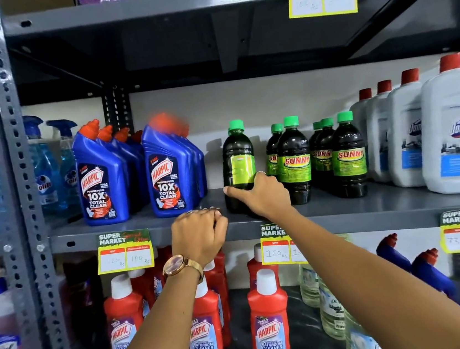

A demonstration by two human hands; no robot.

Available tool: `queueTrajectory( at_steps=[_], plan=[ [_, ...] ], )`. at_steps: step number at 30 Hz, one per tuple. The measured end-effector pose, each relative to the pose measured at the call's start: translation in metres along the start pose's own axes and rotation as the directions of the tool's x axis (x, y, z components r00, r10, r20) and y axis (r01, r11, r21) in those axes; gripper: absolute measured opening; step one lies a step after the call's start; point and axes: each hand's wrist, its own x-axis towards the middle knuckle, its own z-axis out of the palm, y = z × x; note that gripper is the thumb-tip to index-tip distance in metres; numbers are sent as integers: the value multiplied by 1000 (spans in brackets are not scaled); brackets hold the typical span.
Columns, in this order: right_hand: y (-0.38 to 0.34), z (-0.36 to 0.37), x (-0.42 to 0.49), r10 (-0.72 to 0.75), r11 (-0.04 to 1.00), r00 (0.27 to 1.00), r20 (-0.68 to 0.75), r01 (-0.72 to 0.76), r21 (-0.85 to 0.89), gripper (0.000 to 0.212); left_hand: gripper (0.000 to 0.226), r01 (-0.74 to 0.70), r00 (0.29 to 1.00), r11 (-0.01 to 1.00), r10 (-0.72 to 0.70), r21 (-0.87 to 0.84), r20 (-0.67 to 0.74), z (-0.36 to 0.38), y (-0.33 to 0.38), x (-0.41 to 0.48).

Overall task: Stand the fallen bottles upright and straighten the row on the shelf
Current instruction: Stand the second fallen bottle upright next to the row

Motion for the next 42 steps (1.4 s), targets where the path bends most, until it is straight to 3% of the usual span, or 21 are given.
queueTrajectory(
  at_steps=[4, 10, 15, 19, 22, 26, 32, 37, 42],
  plan=[
    [-2, 6, 10, -30, 998, 995, 100, 25, 55, 74, 35, 15, 999, 1000, -15, -4, 33, -2, 1, 0],
    [1, 16, 24, 50, 983, 981, 187, -81, 165, 75, 39, 29, 998, 999, -28, -17, 55, -4, 1, 0],
    [4, 20, 29, 50, 905, 972, 230, -141, 401, 65, 36, 33, 998, 999, -33, -15, 53, -3, 1, -1],
    [7, 22, 29, 28, 953, 983, 180, -80, 291, 80, 37, 49, 998, 999, -48, -23, 41, 0, 0, -2],
    [6, 22, 30, 97, 950, 982, 163, -141, 279, 91, 37, 47, 998, 999, -46, -24, 48, 1, 0, -1],
    [9, 20, 31, 121, 860, 956, 267, -235, 452, 70, 38, 47, 998, 999, -46, -11, 43, -1, 1, -1],
    [5, 21, 27, 125, 933, 961, 245, -198, 300, 94, 39, 60, 997, 998, -58, -37, 48, -3, 2, -2],
    [8, 21, 28, 88, 876, 952, 292, -213, 432, 74, 38, 64, 997, 998, -63, -19, 49, -2, 2, -1],
    [5, 23, 28, 140, 979, 965, 220, -169, 115, 103, 44, 54, 997, 998, -53, -17, 52, 0, 1, -2]
  ],
)
